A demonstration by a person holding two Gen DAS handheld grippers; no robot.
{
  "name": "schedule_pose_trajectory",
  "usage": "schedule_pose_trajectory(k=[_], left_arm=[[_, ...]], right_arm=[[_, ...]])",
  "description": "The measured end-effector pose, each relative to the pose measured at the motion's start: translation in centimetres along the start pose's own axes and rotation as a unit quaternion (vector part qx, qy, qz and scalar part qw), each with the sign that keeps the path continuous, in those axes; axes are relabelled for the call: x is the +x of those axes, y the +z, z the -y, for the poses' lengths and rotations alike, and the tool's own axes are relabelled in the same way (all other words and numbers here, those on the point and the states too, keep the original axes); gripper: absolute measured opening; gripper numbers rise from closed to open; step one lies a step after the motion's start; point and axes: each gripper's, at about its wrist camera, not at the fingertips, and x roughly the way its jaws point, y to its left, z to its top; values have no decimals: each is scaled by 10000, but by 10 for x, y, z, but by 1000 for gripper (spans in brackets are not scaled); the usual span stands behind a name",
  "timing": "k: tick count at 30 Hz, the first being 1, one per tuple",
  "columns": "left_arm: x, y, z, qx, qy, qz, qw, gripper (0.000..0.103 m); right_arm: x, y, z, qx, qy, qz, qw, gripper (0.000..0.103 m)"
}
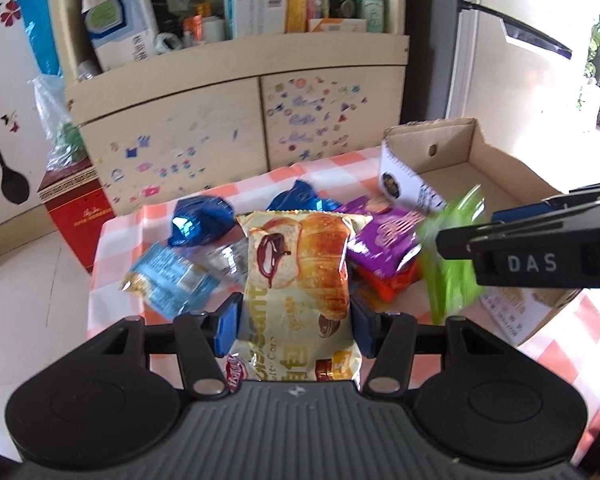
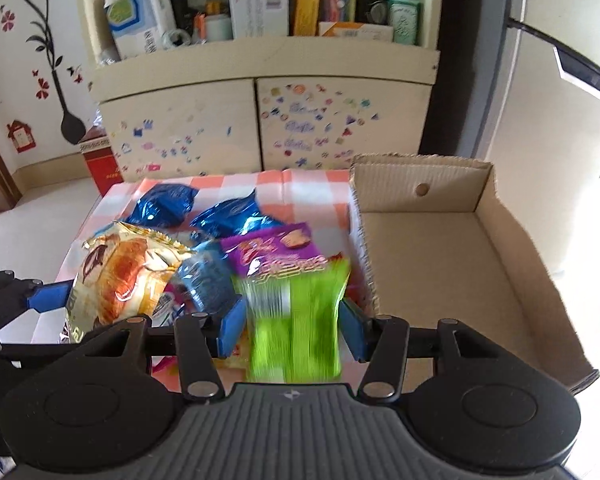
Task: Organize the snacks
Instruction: 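Lift the green bag with the right gripper while the left gripper lifts the croissant bag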
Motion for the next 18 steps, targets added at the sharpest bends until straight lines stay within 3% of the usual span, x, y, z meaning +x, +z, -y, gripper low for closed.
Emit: schedule_pose_trajectory(k=[12, 18], left_arm=[[5, 23, 30, 83, -264, 116, 9996, 55], [8, 34, 39, 75, -399, 159, 9991, 55]], right_arm=[[-9, 12, 29, 214, -104, 209, 9995, 58], [-14, 15, 50, 563, 109, 203, 9981, 57]])
